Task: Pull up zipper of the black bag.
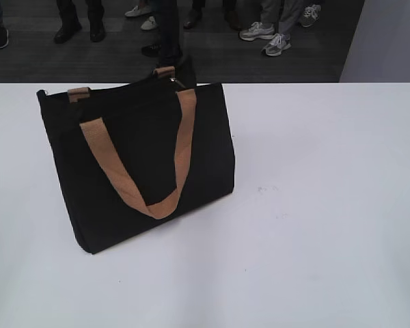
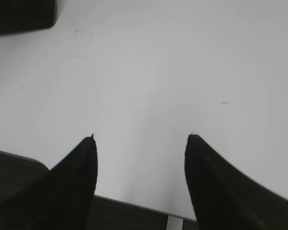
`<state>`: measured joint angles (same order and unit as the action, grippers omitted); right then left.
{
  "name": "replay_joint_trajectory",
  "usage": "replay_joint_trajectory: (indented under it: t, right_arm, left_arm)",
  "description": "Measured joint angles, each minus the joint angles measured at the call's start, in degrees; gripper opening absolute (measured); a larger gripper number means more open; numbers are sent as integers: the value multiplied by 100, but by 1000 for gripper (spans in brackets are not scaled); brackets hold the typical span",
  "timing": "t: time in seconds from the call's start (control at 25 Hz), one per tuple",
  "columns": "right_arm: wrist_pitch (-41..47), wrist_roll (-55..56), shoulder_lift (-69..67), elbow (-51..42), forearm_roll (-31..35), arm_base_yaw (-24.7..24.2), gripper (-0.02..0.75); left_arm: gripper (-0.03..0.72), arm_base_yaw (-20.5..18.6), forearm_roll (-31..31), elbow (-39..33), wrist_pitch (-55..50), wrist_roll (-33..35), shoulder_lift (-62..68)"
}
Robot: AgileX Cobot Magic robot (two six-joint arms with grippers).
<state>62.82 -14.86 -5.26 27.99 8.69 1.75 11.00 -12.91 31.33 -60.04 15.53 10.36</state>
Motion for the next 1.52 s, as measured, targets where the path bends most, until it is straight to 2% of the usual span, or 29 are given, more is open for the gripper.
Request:
replay_joint_trajectory:
  t: [0.32,0.64,1.24,1.36,1.52]
  right_arm:
    - [10,-5,564,-13,11,0,453]
    - [16,-5,564,-17,23,0,452]
    - [16,167,564,-17,-73,0,452]
    - [16,180,564,-17,-73,0,452]
    - [16,189,564,-17,-78,0,452]
  left_arm:
    - [354,0,190,-93,-122,-518,-843]
    - [354,0,255,-93,-117,-604,-1081]
    - [247,-7,271,-93,-112,-609,-1081]
    - [243,-147,271,-93,-112,-609,-1081]
    - [242,-530,271,-93,-112,-609,-1081]
